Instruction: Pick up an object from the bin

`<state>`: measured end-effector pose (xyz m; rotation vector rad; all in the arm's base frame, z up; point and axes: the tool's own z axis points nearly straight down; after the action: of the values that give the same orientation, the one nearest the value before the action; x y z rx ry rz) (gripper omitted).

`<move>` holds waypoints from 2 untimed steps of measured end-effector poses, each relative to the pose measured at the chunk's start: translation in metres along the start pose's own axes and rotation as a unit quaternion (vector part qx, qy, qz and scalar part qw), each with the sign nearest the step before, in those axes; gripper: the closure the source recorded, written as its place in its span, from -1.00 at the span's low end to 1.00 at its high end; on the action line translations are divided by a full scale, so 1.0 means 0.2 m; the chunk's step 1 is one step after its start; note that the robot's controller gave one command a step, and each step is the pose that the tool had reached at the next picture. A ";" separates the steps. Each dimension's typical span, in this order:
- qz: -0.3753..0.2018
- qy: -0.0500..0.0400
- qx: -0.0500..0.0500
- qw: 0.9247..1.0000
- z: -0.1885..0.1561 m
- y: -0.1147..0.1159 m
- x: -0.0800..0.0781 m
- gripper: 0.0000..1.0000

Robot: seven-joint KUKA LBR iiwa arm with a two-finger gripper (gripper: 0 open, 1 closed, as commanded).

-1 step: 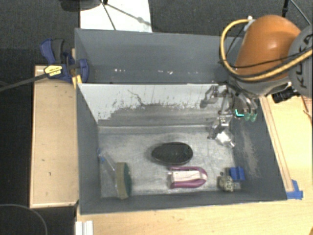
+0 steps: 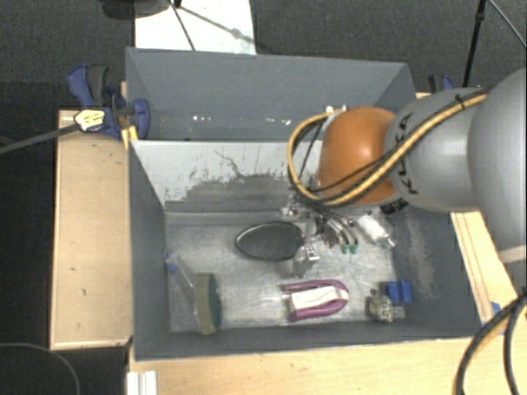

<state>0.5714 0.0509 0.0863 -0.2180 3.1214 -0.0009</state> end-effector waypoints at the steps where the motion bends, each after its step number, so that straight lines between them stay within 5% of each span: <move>1: 0.053 0.003 -0.001 0.999 -0.07 0.14 -0.09 -1.00; 2: 0.150 0.005 0.000 0.989 -0.07 0.12 -0.08 -1.00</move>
Offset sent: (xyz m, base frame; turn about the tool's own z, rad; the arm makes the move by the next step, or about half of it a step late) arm 0.0133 0.0292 0.0137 0.1074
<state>0.5845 0.0765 0.1004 0.2549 3.1288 0.0009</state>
